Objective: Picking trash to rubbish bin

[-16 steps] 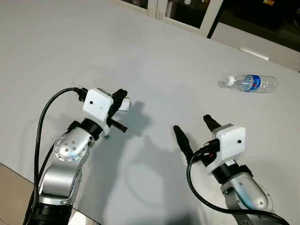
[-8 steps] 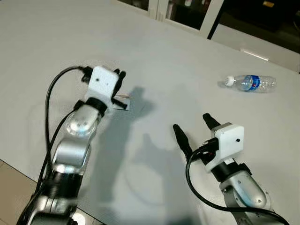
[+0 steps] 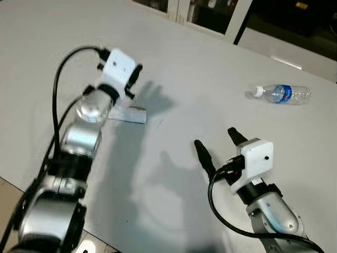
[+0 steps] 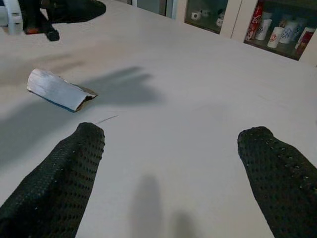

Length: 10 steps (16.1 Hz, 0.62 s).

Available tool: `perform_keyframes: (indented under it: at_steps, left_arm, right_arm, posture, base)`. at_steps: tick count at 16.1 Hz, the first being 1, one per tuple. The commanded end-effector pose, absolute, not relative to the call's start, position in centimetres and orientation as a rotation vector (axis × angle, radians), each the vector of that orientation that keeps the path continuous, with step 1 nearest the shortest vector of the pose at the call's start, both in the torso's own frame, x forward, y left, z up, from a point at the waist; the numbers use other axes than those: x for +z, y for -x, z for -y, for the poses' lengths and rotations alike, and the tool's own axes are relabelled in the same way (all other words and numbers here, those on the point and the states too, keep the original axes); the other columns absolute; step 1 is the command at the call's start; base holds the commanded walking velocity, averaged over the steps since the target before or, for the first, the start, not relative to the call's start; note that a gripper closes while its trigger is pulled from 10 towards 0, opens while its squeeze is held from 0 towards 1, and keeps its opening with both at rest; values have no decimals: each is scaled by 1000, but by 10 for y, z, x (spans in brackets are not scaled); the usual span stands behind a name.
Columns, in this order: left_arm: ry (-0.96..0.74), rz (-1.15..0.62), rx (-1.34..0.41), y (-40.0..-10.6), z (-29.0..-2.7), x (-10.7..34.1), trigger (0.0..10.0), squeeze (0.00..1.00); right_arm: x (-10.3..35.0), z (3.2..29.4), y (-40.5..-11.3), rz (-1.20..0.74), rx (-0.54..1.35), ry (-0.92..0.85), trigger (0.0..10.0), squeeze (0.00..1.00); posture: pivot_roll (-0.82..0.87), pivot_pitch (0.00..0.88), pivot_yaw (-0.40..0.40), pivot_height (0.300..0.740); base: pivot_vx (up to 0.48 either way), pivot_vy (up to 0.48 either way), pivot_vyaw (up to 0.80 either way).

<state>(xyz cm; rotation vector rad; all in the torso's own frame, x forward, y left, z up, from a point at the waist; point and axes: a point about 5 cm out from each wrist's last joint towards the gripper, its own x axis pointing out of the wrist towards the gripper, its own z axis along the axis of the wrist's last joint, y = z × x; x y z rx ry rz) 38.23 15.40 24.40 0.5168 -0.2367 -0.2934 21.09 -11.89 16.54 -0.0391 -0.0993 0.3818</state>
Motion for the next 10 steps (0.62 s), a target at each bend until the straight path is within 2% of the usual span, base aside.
perform_keyframes:
  at_steps: [1,5,10]
  left_arm:
    - [-557,207,-330,-386,-152,241,10000,1000]
    - [-618,84,-423,-390,-155,232,10000,1000]
    - [-645,57,-439,-395,-163,243,10000,1000]
  right_arm:
    - [163,120,-210,94,378,44,10000,0]
    - [161,120,-209,90,377,42,10000,0]
    - [160,118,-210,86,388,39,10000,0]
  posture:
    - [243,223,-93,740]
    - [243,221,-91,740]
    - [254,234,-100,740]
  base:
    - [0,0,0]
    - [0,0,0]
    - [0,0,0]
